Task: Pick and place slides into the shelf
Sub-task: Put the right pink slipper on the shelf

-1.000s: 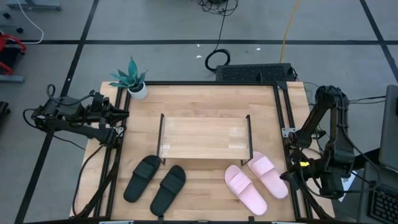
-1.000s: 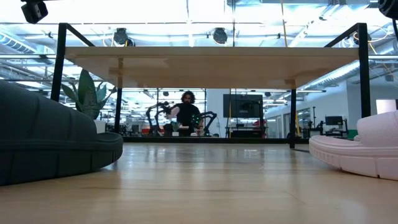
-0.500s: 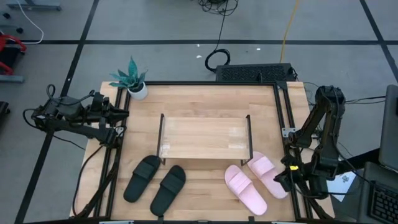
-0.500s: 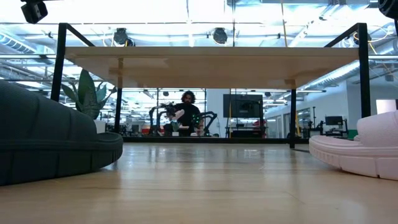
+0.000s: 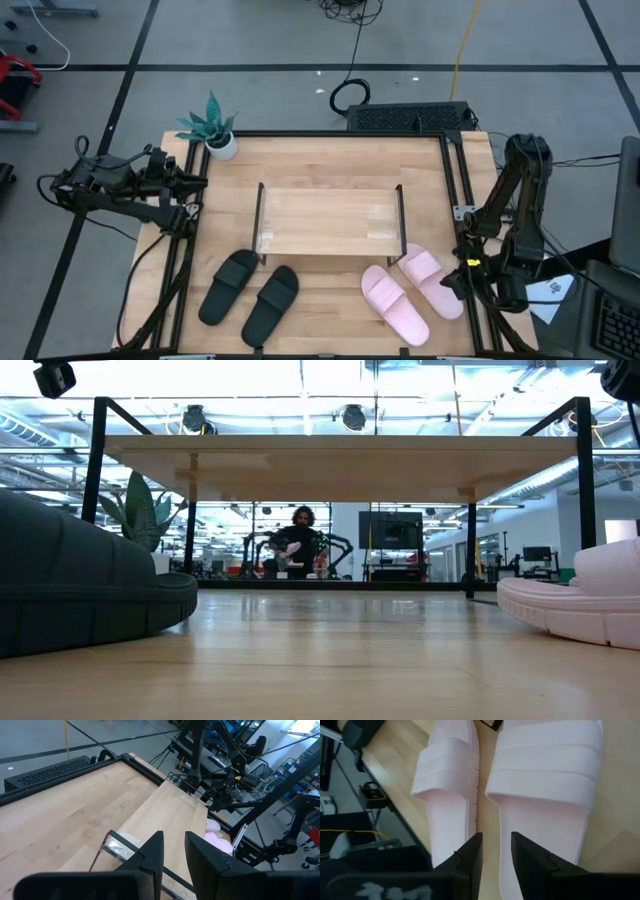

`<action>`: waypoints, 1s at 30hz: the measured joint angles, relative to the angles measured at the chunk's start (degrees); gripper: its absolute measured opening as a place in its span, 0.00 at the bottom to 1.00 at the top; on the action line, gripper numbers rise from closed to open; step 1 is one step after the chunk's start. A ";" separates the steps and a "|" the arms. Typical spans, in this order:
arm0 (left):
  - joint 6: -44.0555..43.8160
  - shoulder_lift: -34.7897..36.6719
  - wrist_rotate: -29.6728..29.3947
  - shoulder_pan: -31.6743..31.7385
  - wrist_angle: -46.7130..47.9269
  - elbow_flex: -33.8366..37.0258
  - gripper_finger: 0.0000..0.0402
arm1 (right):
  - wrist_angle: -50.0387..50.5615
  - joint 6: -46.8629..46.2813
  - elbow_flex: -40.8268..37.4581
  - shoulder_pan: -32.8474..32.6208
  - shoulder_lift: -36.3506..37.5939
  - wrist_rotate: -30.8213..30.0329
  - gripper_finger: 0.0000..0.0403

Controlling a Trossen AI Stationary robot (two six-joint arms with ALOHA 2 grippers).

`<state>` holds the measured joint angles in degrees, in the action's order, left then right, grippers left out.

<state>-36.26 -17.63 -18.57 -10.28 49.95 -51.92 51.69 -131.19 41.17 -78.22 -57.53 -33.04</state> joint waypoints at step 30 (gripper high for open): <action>0.27 0.01 -0.04 0.00 0.01 0.00 0.19 | 0.06 8.89 0.00 0.15 4.93 0.28 0.32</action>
<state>-35.99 -17.62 -18.61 -10.28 49.95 -51.92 51.74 -122.30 41.17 -78.06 -52.60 -32.75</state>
